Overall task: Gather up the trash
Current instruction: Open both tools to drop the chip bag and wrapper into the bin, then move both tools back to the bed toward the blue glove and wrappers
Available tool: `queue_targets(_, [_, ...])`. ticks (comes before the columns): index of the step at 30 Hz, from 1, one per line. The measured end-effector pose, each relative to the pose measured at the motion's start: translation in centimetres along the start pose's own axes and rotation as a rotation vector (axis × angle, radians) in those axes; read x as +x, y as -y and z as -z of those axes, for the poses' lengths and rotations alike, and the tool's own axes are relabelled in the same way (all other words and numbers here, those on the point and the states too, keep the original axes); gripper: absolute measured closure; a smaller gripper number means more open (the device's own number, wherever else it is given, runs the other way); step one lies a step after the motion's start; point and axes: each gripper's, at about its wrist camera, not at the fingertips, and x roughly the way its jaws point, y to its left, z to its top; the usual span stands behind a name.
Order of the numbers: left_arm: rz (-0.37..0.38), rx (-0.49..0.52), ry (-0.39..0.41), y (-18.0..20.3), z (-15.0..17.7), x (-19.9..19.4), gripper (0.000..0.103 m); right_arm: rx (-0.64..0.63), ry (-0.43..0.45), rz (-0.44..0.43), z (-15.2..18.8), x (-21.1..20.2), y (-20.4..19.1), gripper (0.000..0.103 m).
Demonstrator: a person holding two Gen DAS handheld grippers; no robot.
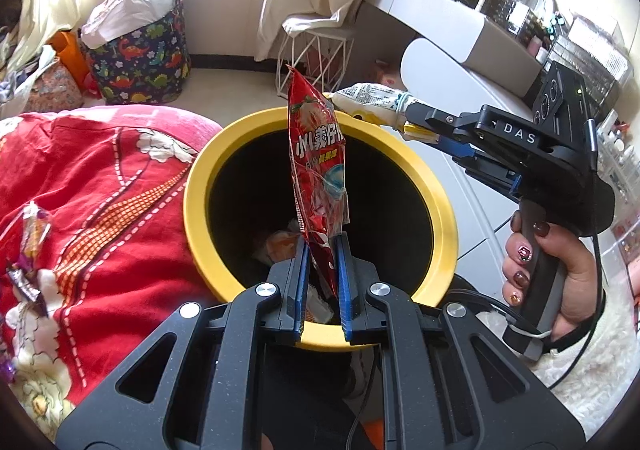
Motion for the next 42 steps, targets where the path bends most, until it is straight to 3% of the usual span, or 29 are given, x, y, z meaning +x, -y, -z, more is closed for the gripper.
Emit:
queue_targets(4, [-0.013, 0.017, -0.017, 0.3, -0.2, 1.0, 0.094, 0.03, -0.014, 0.009, 0.0, 0.2, 0.6, 0.068])
queue_targets(6, [-0.022, 0.015, -0.037, 0.3, -0.3, 1.7, 0.083, 0.057, -0.01, 0.014, 0.0, 0.1, 1.1, 0.056])
queue_targets(8, [-0.039, 0.0, -0.037, -0.2, -0.4, 1.9, 0.054, 0.066, -0.003, 0.017, -0.1, 0.0, 1.4, 0.049])
queue_targets(13, [-0.102, -0.031, 0.022, -1.1, -0.3, 0.4, 0.011, 0.048, 0.013, 0.037, -0.2, -0.2, 1.3, 0.042])
queue_targets(18, [-0.153, -0.025, 0.088, -1.2, -0.4, -1.5, 0.011, -0.003, 0.021, 0.045, -0.2, -0.2, -0.1, 0.038])
queue_targets(22, [-0.18, -0.015, 0.126, -1.2, -0.4, -2.7, 0.011, -0.066, 0.05, 0.042, -0.3, -0.7, -1.6, 0.028])
queue_targets(29, [-0.202, -0.044, 0.173, -2.2, -0.5, -4.7, 0.011, -0.182, 0.096, 0.036, -0.1, -1.4, -4.7, 0.019])
queue_targets(42, [-0.241, -0.112, 0.257, -5.0, -0.4, -8.7, 0.011, -0.296, 0.105, 0.013, 0.9, -1.2, -8.9, 0.016])
